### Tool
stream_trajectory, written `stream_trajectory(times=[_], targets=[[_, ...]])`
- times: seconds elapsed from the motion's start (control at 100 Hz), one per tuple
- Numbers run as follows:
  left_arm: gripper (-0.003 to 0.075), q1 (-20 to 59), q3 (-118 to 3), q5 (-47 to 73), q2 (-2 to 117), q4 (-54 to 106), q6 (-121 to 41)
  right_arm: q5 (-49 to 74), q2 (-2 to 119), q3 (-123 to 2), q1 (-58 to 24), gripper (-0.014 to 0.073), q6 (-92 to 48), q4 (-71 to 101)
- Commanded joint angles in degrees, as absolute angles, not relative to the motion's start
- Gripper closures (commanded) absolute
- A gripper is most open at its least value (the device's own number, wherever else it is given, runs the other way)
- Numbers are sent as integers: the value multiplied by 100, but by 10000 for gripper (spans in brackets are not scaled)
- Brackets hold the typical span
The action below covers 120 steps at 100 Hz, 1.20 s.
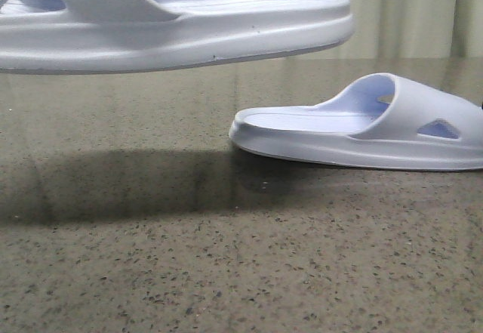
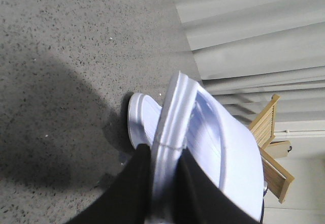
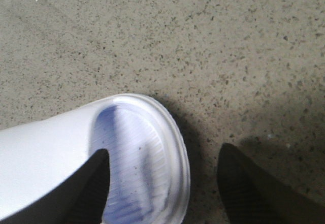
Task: Insert blue slippers together front up
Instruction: 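Lift the grasped slipper with the left gripper off the table, then grasp the other slipper's sole edge with the right gripper and lift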
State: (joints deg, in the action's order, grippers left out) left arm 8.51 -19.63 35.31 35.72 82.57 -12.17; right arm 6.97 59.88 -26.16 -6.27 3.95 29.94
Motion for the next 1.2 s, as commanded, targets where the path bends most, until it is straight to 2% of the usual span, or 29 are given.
stream_trajectory(times=[0.0,0.74,0.99,1.19], targets=[[704,842,-2125,3550,3570,8615,-1229,375,6024,-2768,-602,202,385,3096],[704,842,-2125,3461,3570,8615,-1229,684,6433,-2768,-613,206,385,3614],[704,842,-2125,3461,3570,8615,-1229,1006,6433,-2768,-613,351,385,3628],[704,842,-2125,3461,3570,8615,-1229,1097,6433,-2768,-613,371,385,3761]])
